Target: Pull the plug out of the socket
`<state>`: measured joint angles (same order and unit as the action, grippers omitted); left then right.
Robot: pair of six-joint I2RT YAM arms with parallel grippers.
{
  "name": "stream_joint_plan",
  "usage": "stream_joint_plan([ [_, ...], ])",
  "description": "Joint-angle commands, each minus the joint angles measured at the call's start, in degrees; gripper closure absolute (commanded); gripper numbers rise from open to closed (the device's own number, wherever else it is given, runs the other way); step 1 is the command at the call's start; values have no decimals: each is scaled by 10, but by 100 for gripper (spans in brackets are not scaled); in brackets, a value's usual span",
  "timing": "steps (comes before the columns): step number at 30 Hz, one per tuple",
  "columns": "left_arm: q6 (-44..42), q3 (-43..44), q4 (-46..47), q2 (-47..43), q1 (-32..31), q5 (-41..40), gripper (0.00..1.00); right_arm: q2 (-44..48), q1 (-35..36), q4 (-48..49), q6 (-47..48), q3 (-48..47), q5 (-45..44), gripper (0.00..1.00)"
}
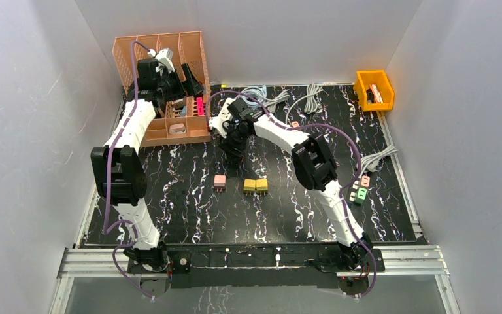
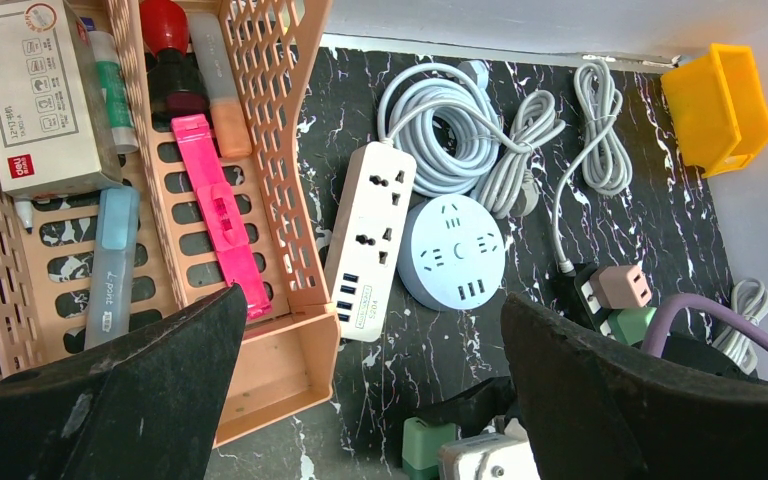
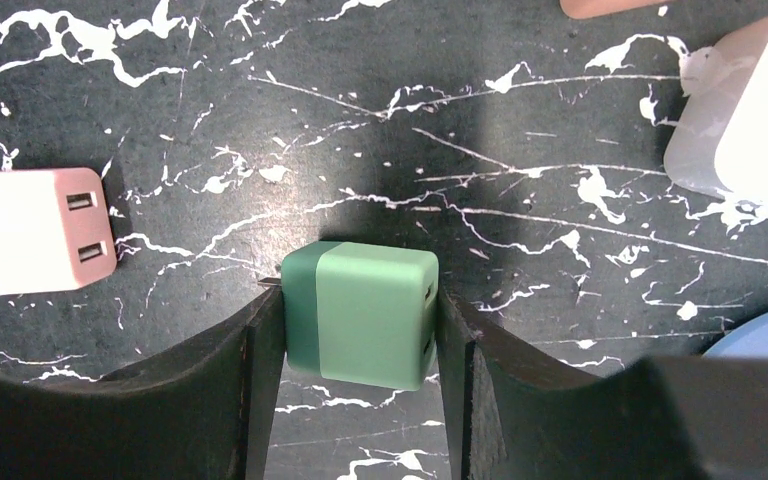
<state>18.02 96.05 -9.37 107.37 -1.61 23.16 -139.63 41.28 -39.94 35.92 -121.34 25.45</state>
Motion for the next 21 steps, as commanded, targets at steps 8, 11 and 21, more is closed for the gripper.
stream_joint_plan([
  [8,-2,-2,6,-40,3,2,2,63,-14,1,-23,10,-6,35],
  [11,-3,-2,6,-41,3,2,2,104,-23,54,-48,35,14,27],
  [21,-9,-13,9,-50,4,-3,2,209,-75,161,-247,75,44,2],
])
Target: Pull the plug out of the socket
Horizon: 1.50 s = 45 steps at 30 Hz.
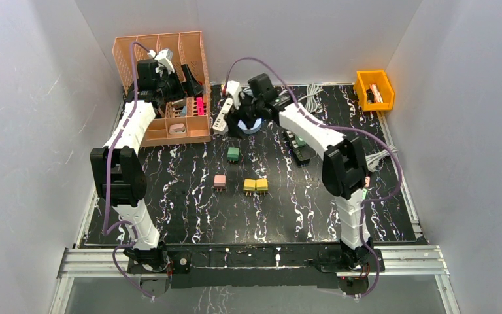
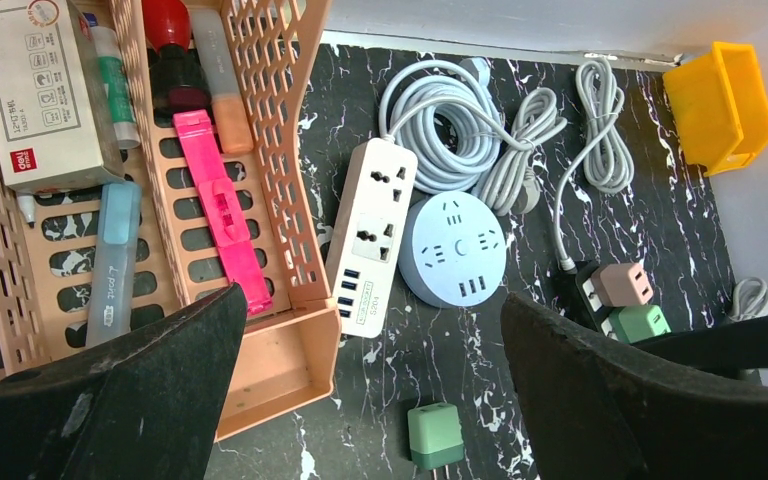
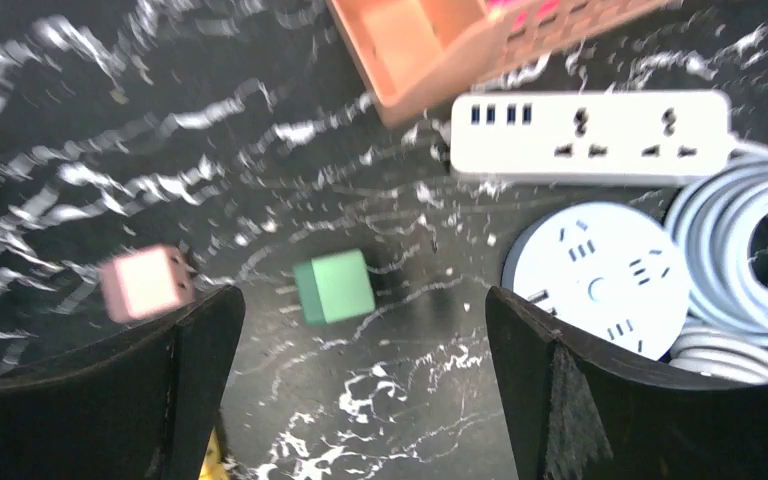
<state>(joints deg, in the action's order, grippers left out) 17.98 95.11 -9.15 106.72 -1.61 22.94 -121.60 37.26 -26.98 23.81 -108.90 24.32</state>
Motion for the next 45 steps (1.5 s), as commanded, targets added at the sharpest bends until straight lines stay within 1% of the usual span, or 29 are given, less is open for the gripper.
stream_joint_plan([
  [1,-11,-2,6,-43,4,-2,2,3,-55,-27,-139,-108,138,2],
  [2,-14,-1,5,-44,4,-4,2,-29,-72,-113,-154,-174,208,2],
  [4,-17,2,4,-44,5,-4,2,-83,-91,-229,-131,-273,324,6],
  [5,-17,3,5,-43,5,-3,2,-88,-92,-256,-112,-280,350,7],
  [7,-16,6,6,-41,6,1,2,-55,-94,-219,-111,-209,414,8],
  [8,-16,7,7,-40,6,2,2,-24,-100,-147,-150,-146,448,10],
  [9,-15,8,7,-39,6,3,2,10,-109,-36,-222,-75,493,12],
  [10,-15,8,7,-39,6,3,2,48,-116,109,-319,2,511,14],
  [12,-15,7,7,-39,6,4,2,125,-130,444,-539,154,471,18],
  [13,-15,7,8,-40,6,4,2,154,-140,575,-623,211,429,18],
  [14,-15,5,9,-41,6,3,2,177,-149,691,-693,257,380,19],
  [15,-14,4,10,-40,6,4,2,193,-153,733,-717,284,337,18],
  [16,-12,5,12,-39,6,5,2,210,-150,707,-688,299,274,18],
  [18,-9,8,12,-37,6,8,2,270,-120,567,-540,309,123,16],
  [20,-9,8,10,-38,6,8,2,306,-92,508,-458,324,-15,16],
  [21,-10,7,11,-40,6,8,2,321,-74,488,-429,330,-113,17],
  [23,-12,5,10,-43,6,5,2,324,-3,423,-274,315,-368,17],
  [24,-12,4,11,-43,6,4,2,317,21,429,-235,313,-461,17],
  [26,-11,4,11,-42,6,6,2,289,28,375,-207,271,-556,13],
  [27,-10,6,11,-41,6,6,2,275,29,355,-197,252,-577,9],
  [28,-9,7,10,-40,6,7,2,264,24,327,-194,232,-581,3],
  [29,-9,7,11,-41,6,7,2,255,16,295,-204,211,-579,2],
  [31,-10,7,9,-40,6,6,2,249,-11,258,-233,191,-536,2],
  [34,-15,6,6,-42,6,2,2,241,-84,185,-300,163,-432,2],
  [36,-17,5,6,-42,6,1,2,226,-130,134,-319,139,-370,2],
  [38,-16,4,9,-40,6,2,2,177,-164,49,-319,71,-332,2],
  [40,-11,4,13,-37,6,7,2,123,-180,-40,-305,8,-318,2],
  [42,-6,4,15,-34,6,13,2,79,-184,-95,-295,-22,-305,2],
  [45,-6,4,13,-33,6,15,2,58,-184,-109,-300,-19,-284,2],
])
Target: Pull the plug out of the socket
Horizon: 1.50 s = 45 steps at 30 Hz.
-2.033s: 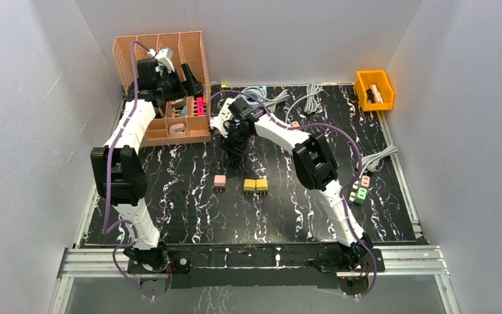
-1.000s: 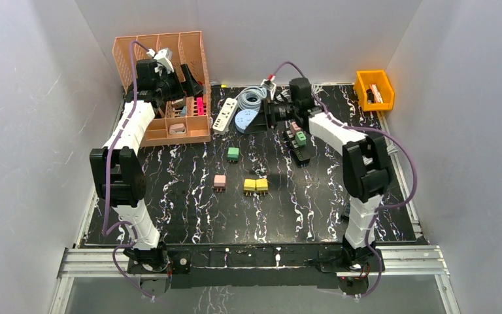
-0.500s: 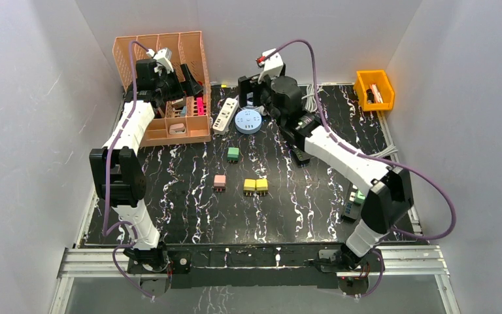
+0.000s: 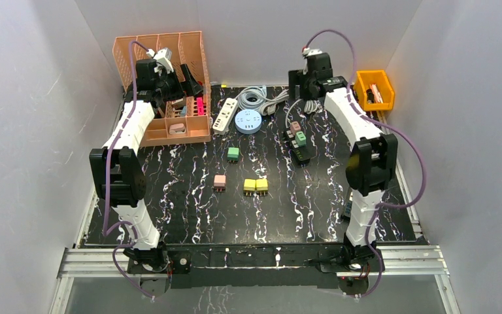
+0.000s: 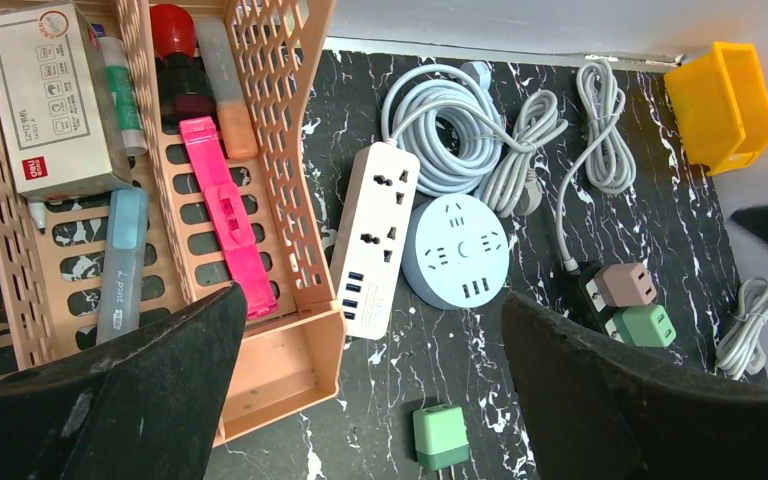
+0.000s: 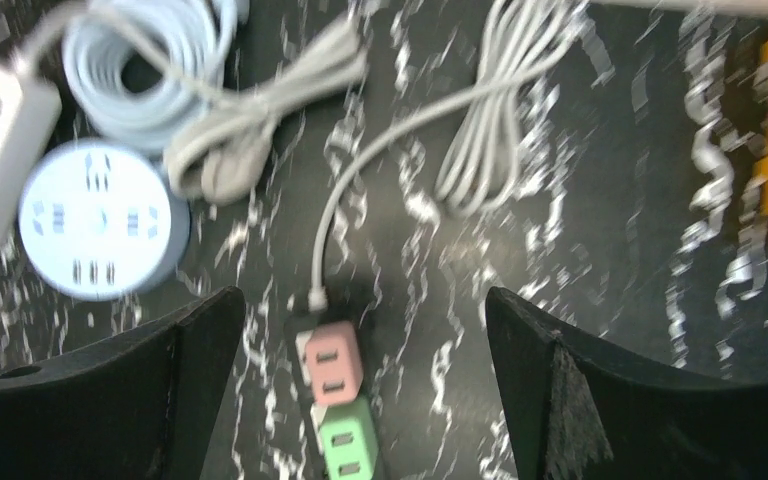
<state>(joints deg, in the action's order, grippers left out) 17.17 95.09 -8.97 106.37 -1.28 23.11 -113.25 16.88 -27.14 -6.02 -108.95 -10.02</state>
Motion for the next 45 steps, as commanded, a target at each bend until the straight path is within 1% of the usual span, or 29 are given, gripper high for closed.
stream_joint_plan([
  [1,1,3,11,-31,3,13,2,-32,20,-110,-3,-16,62,3],
  [6,3,-14,15,-30,3,20,2,-51,20,-125,6,-3,91,12],
  [10,8,-26,18,-27,3,21,2,-50,20,-123,8,23,90,15],
  [16,5,-31,19,-26,3,19,2,-59,22,-128,9,45,94,15],
  [20,4,-39,21,-24,3,17,2,-72,24,-136,7,52,87,14],
  [23,7,-40,22,-22,3,22,2,-83,25,-144,6,45,90,16],
  [24,8,-40,24,-21,3,23,2,-86,25,-146,6,42,92,18],
  [25,8,-40,24,-20,3,24,2,-91,25,-147,6,39,94,23],
  [26,8,-40,24,-20,3,24,2,-93,25,-149,6,35,97,32],
  [27,8,-40,24,-19,3,25,1,-95,25,-150,6,33,99,44],
  [30,6,-40,24,-18,3,24,2,-95,25,-150,7,29,107,88],
  [31,5,-39,23,-18,3,24,2,-95,25,-152,9,23,116,100],
  [33,0,-36,21,-18,3,25,2,-97,24,-179,22,-8,179,100],
  [35,-19,-27,10,-19,3,22,2,-107,21,-222,27,-64,233,100],
  [37,-41,-17,3,-20,3,23,2,-127,6,-276,13,-127,292,100],
  [39,-56,-7,0,-23,3,35,1,-140,-13,-306,3,-158,359,100],
  [40,-63,-4,0,-24,3,41,2,-137,-19,-302,1,-153,386,100],
  [41,-70,-2,1,-27,3,50,2,-122,-25,-276,-4,-132,429,100],
  [43,-83,-5,1,-33,3,63,2,-84,-46,-197,-34,-61,518,100],
  [45,-93,-10,1,-39,3,72,2,-45,-63,-118,-65,-6,570,100],
])
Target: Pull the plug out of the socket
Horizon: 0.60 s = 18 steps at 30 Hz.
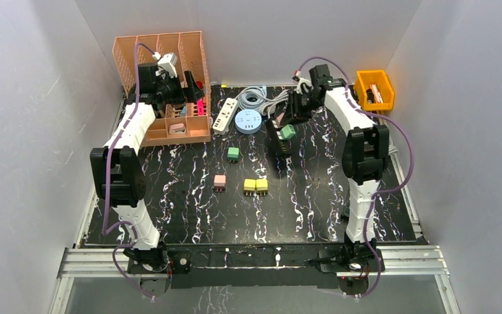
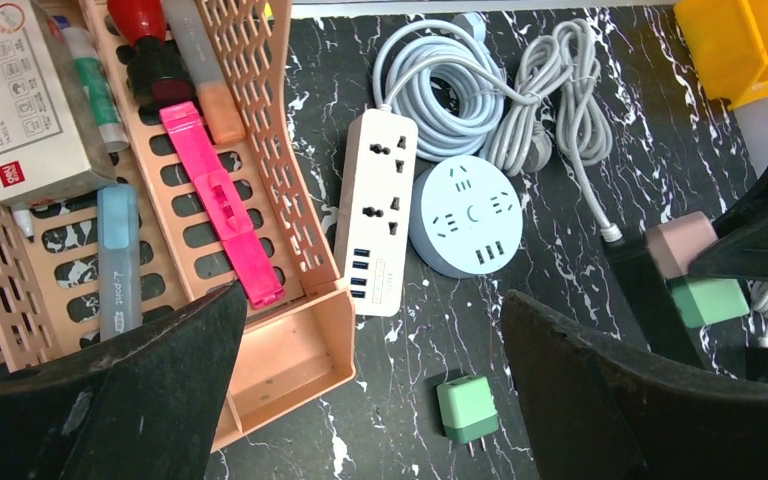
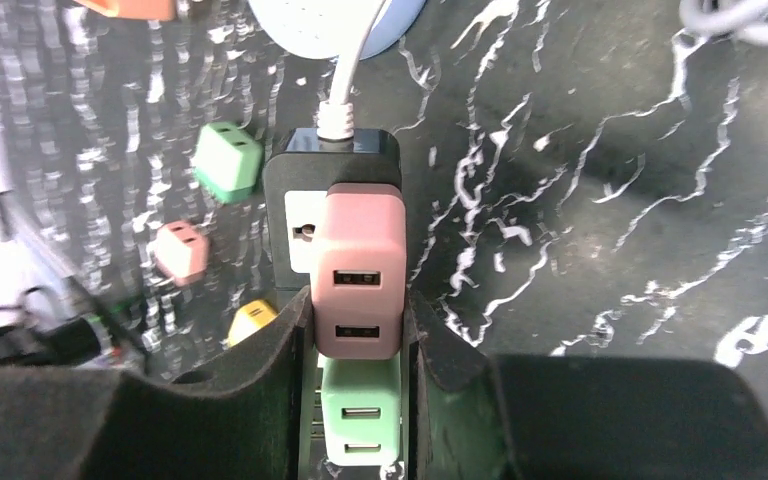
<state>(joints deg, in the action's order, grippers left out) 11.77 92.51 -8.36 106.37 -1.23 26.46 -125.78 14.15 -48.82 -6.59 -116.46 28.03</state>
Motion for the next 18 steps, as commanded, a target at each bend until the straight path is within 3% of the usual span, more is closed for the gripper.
stream_joint_plan([
  [1,-42,13,-4,-42,2,42,2,103,-43,141,-81,93,194,100],
  [5,-44,1,3,-51,2,61,2,215,-64,319,-164,207,79,100],
  [9,-40,-3,9,-53,2,71,2,282,-42,288,-132,217,-198,100],
  [14,-39,1,15,-47,2,96,2,323,72,351,7,270,-590,100],
  [15,-40,2,16,-47,2,101,2,310,89,335,24,260,-632,100],
  [16,-40,5,17,-46,1,110,2,300,98,332,35,252,-637,100],
  [17,-43,4,17,-47,0,121,2,306,76,327,2,256,-524,100],
  [18,-49,-1,17,-53,-2,128,2,287,-49,338,-117,250,-117,100],
])
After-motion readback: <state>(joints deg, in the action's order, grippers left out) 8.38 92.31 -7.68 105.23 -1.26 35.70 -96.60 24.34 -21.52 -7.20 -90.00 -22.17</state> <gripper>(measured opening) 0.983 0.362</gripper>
